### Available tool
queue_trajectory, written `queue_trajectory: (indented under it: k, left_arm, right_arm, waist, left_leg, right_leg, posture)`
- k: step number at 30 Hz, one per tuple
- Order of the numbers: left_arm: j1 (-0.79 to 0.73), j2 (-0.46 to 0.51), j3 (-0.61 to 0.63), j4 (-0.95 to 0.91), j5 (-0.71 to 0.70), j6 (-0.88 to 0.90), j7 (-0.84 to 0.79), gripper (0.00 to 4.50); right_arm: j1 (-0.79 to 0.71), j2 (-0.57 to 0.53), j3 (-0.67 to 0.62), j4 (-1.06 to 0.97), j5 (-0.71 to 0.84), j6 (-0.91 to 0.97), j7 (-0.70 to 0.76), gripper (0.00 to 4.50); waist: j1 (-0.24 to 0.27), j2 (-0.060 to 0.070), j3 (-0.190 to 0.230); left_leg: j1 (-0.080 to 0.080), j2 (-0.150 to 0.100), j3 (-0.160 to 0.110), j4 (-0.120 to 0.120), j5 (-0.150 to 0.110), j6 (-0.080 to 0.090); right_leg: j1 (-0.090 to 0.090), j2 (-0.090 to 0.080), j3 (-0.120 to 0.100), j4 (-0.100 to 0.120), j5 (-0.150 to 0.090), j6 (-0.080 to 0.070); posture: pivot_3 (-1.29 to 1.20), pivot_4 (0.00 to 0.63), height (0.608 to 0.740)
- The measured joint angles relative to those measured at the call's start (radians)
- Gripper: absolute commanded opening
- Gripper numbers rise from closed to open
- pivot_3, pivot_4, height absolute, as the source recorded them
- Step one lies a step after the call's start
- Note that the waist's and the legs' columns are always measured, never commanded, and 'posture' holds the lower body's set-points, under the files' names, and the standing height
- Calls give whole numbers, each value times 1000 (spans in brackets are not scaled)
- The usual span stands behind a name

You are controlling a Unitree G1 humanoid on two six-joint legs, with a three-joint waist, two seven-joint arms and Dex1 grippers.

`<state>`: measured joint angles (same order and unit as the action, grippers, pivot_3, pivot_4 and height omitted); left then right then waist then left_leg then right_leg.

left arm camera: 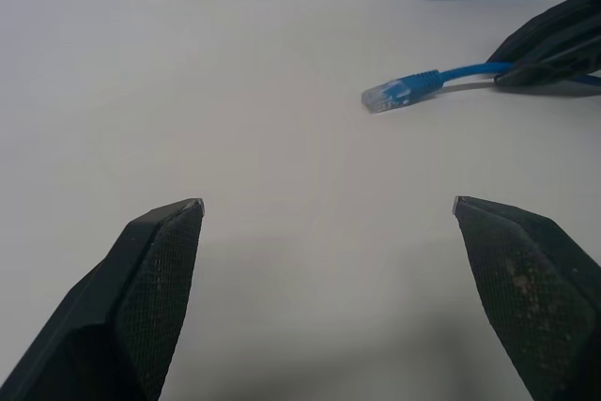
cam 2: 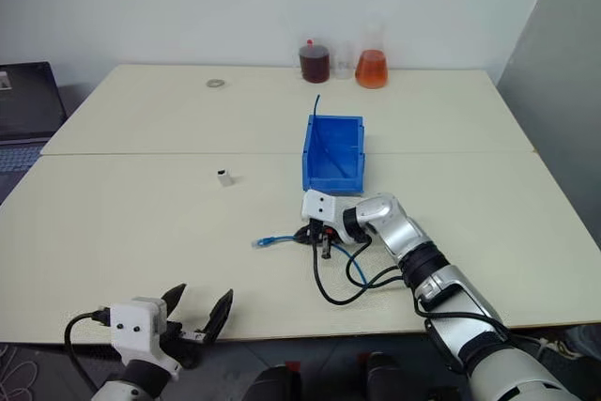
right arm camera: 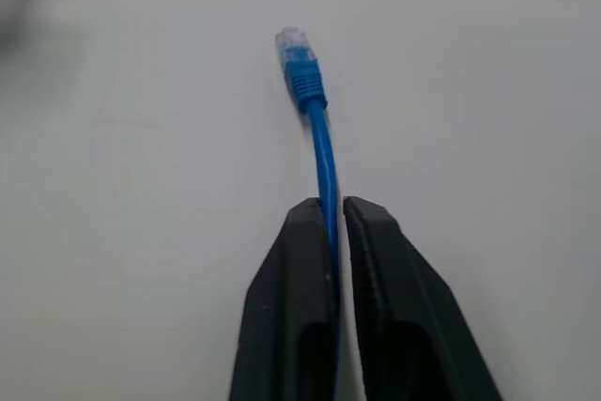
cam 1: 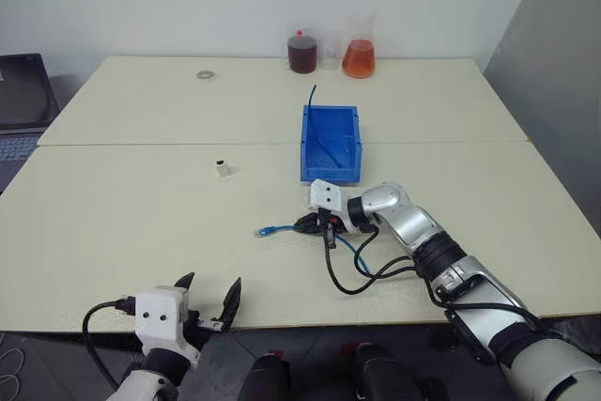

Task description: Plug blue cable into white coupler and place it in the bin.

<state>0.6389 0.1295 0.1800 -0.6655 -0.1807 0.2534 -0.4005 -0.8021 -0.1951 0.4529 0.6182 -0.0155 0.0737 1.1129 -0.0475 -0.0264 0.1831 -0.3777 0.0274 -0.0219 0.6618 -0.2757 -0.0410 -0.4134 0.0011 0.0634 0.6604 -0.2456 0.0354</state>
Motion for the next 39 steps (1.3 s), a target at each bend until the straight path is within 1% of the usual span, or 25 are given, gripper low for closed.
queue_trajectory:
  k: [2, 3, 4, 7, 8, 9, 10, 12, 13, 15, 18, 20, 22, 26, 29, 34, 38, 39]
  left_arm:
    - [-10, 15, -8, 12, 1, 0, -2, 4500]
    - [-20, 26, -12, 12, -3, 1, -4, 4500]
    - [-28, 35, -13, 12, -8, 1, -6, 4500]
    - [-67, 76, -13, 37, -18, 8, -17, 4500]
    - [-98, 103, -13, 55, -19, 19, -27, 4500]
    - [-121, 133, -10, 69, -20, 29, -36, 4500]
    - [-158, 171, -3, 91, -36, 47, -56, 4500]
    - [-260, 276, 32, 147, -74, 80, -120, 4500]
    - [-314, 339, 46, 184, -95, 92, -164, 4500]
    - [-388, 427, 76, 245, -128, 96, -244, 4500]
    - [-497, 538, 60, 375, -164, 93, -394, 4500]
    - [-598, 599, 0, 499, -165, 68, -520, 4500]
    - [-696, 633, -72, 638, -136, 14, -625, 4500]
    - [-844, 637, -176, 843, -79, -121, -777, 4500]
    - [-943, 622, -223, 972, -39, -221, -837, 4500]
    - [-1059, 567, -268, 1134, -2, -356, -885, 4500]
    - [-1123, 527, -292, 1227, 16, -419, -901, 4500]
    - [-1132, 522, -294, 1239, 22, -427, -907, 4317]
  right_arm:
    - [10, 2, 1, -17, -1, 1, 6, 1555]
    - [14, -1, 0, -25, -1, 3, 6, 1900]
    - [18, -3, -2, -29, -1, 5, 6, 2058]
    - [38, -18, -10, -68, 0, 30, 6, 2777]
    - [50, -31, -16, -94, 2, 51, 7, 3105]
    - [61, -44, -24, -118, 4, 69, 6, 3150]
    - [83, -65, -43, -160, 13, 100, 3, 3538]
    - [134, -118, -94, -279, 62, 206, 3, 3961]
    - [162, -153, -125, -362, 102, 277, 12, 3961]
    - [191, -209, -183, -496, 178, 402, 27, 3961]
    - [219, -279, -268, -672, 309, 600, 41, 3961]
    - [245, -327, -318, -770, 405, 739, 44, 3961]
    - [264, -363, -348, -830, 465, 818, 35, 3961]
    - [299, -395, -355, -840, 474, 855, -10, 3961]
    - [310, -390, -363, -850, 498, 882, -55, 3961]
    - [347, -394, -391, -909, 543, 918, -111, 3961]
    - [363, -398, -396, -926, 555, 931, -145, 3961]
    - [366, -401, -397, -928, 558, 934, -154, 3990]
  waist:
    - [-6, 0, 0]
    - [-8, 0, 0]
    - [-9, 0, 0]
    - [-9, 0, 0]
    - [-7, 0, 0]
    - [-6, 0, 0]
    - [-1, 0, 0]
    - [7, 0, 0]
    - [11, 0, 0]
    - [12, 1, 0]
    - [5, 1, 0]
    - [7, 1, 1]
    - [10, 1, 0]
    - [11, 1, 0]
    - [15, 1, 0]
    - [24, 1, -1]
    - [25, 2, -1]
    - [25, 2, -1]
  left_leg:
    - [-1, 0, 0, 0, 0, 0]
    - [-1, 1, -1, 0, 0, 0]
    - [-1, 1, -1, 0, 0, 0]
    - [-1, 1, -1, 0, 0, 0]
    - [-1, 1, -2, 0, 0, 0]
    - [-1, 1, -2, 0, 0, 0]
    - [-2, 0, -3, 1, 0, 0]
    - [-3, 1, -4, 1, 0, 0]
    - [-3, 1, -4, 1, 0, 0]
    - [-3, 1, -2, 1, 0, 0]
    - [-4, 1, -2, 0, 0, 0]
    - [-5, 1, -3, 0, 0, 0]
    - [-5, 2, -3, -1, 0, 0]
    - [-6, 1, -2, 0, 0, 0]
    - [-6, 1, -2, 0, 0, 0]
    - [-6, 0, -2, 1, 0, 0]
    - [-6, -1, -2, 2, 0, 0]
    - [-6, -1, -2, 2, 0, 0]
  right_leg:
    - [-2, 0, 0, 2, 1, 1]
    - [-2, 1, 0, 2, 1, 1]
    - [-2, 1, -1, 3, 1, 1]
    - [-2, 2, -1, 3, 0, 1]
    - [-2, 2, -2, 3, 0, 1]
    - [-2, 2, -2, 3, 0, 1]
    - [-2, 1, -3, 4, 0, 1]
    - [-3, 2, -4, 4, 0, 1]
    - [-3, 2, -4, 4, 0, 1]
    - [-4, 2, -3, 4, 1, 1]
    - [-6, 2, -3, 4, 1, 1]
    - [-6, 3, -4, 4, 0, 0]
    - [-6, 4, -4, 4, 0, -1]
    - [-7, 3, -3, 4, 0, 0]
    - [-6, 4, -3, 4, 0, 0]
    - [-5, 2, -3, 3, 1, 1]
    - [-5, 1, -3, 3, 2, 4]
    - [-5, 1, -2, 3, 2, 4]
  posture:
    - [0, 150, 740]
    - [0, 150, 740]
    - [0, 150, 740]
    - [0, 150, 740]
    - [0, 150, 740]
    - [0, 150, 740]
    - [0, 150, 740]
    - [0, 150, 740]
    - [0, 150, 740]
    - [0, 150, 740]
    - [0, 150, 740]
    - [0, 150, 740]
    - [0, 150, 740]
    - [0, 150, 740]
    - [0, 150, 740]
    - [0, 150, 740]
    - [0, 150, 740]
    - [0, 150, 740]
